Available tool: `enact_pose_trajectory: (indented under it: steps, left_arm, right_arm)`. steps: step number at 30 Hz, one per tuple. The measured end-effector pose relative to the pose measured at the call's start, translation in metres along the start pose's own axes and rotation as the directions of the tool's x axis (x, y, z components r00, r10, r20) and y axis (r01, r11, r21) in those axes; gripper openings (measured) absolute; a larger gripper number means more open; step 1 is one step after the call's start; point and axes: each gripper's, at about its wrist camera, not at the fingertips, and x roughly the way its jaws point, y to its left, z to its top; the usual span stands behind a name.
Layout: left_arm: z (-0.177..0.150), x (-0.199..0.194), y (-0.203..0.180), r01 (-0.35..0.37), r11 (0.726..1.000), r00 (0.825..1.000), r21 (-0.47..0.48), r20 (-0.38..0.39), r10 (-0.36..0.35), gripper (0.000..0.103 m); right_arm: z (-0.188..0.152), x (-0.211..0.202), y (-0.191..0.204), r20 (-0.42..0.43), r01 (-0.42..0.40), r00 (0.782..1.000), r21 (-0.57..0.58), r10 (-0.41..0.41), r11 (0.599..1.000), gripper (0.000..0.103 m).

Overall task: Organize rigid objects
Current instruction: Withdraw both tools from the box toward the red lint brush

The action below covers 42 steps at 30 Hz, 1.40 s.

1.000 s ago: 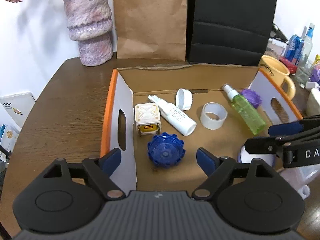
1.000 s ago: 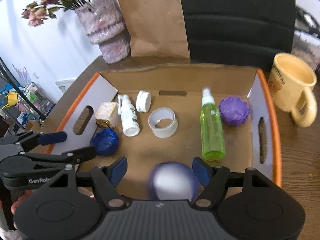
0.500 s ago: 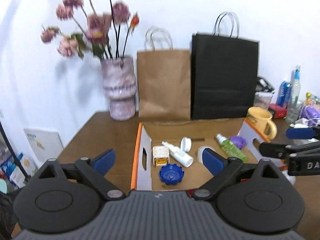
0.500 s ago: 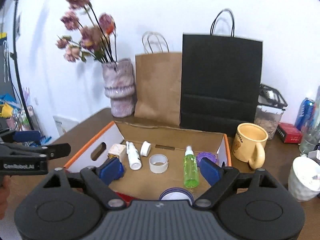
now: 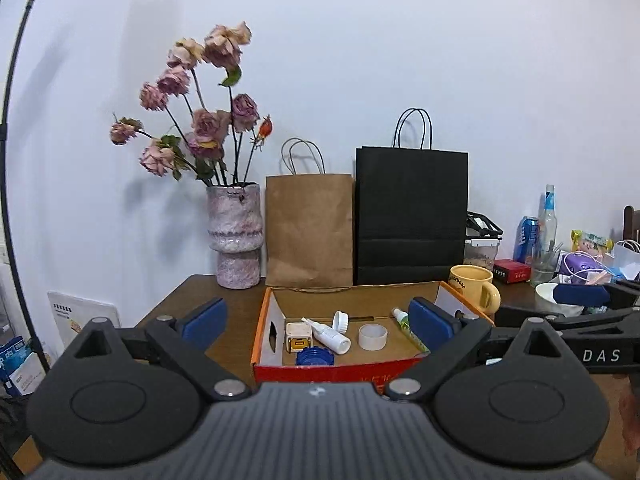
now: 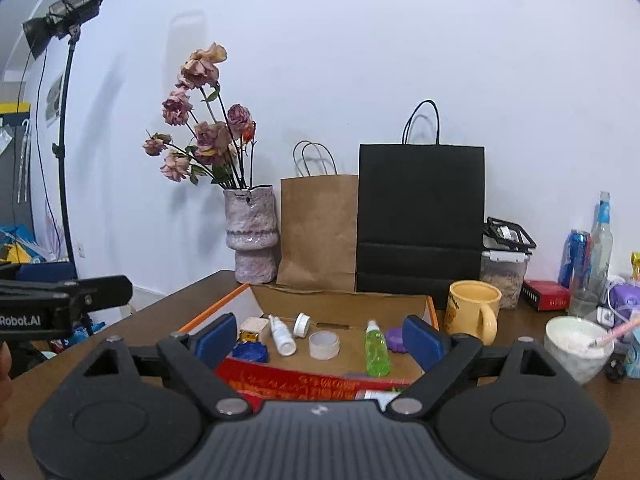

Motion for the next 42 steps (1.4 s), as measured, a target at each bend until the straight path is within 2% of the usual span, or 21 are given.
enact_pose_trajectory:
  steps: [3,10,12,17,21,24,33,38,42]
  left_arm:
    - [-0.006,-0.017,0.001,0.008,1.000,1.000,-0.014,0.004,-0.008,0.100]
    - [-0.023,-0.066,-0.003,-0.026,1.000,0.999,0.006,0.030,0.025,0.102]
    - [-0.035,-0.085,-0.004,-0.036,0.999,0.999,-0.007,0.040,0.036,0.103]
    - [-0.066,-0.129,-0.008,-0.053,0.999,0.997,0.008,0.056,0.052,0.103]
    - [-0.088,-0.160,-0.009,-0.097,0.995,0.992,0.018,0.085,0.095,0.103]
    - [-0.099,-0.175,-0.003,-0.076,0.997,0.995,-0.009,0.061,0.076,0.103]
    - [-0.109,-0.167,-0.005,-0.071,0.997,0.997,0.012,0.014,0.071,0.103]
    - [-0.111,-0.145,-0.004,-0.074,0.997,0.997,0.014,-0.037,0.074,0.103]
    - [-0.105,-0.118,-0.001,-0.058,0.998,0.993,0.004,-0.103,0.058,0.103]
  right_arm:
    - [-0.008,-0.018,0.004,0.013,0.008,1.000,-0.004,-0.008,1.000,0.090]
    - [-0.032,-0.067,0.011,0.032,0.001,0.999,0.002,-0.001,1.000,0.092]
    - [-0.042,-0.081,0.015,0.034,0.004,0.999,-0.020,-0.004,1.000,0.098]
    - [-0.068,-0.124,0.026,0.059,0.007,0.998,-0.069,-0.003,0.998,0.098]
    - [-0.092,-0.155,0.029,0.062,0.011,0.998,-0.024,-0.009,1.000,0.098]
    - [-0.110,-0.169,0.030,0.051,0.025,0.998,-0.010,-0.025,1.000,0.099]
    - [-0.131,-0.162,0.026,-0.024,0.065,0.998,0.006,-0.065,0.998,0.098]
    - [-0.130,-0.143,0.012,-0.070,0.072,0.995,0.031,-0.070,0.997,0.094]
    - [-0.125,-0.119,-0.002,-0.111,0.075,0.991,0.050,-0.069,0.996,0.084]
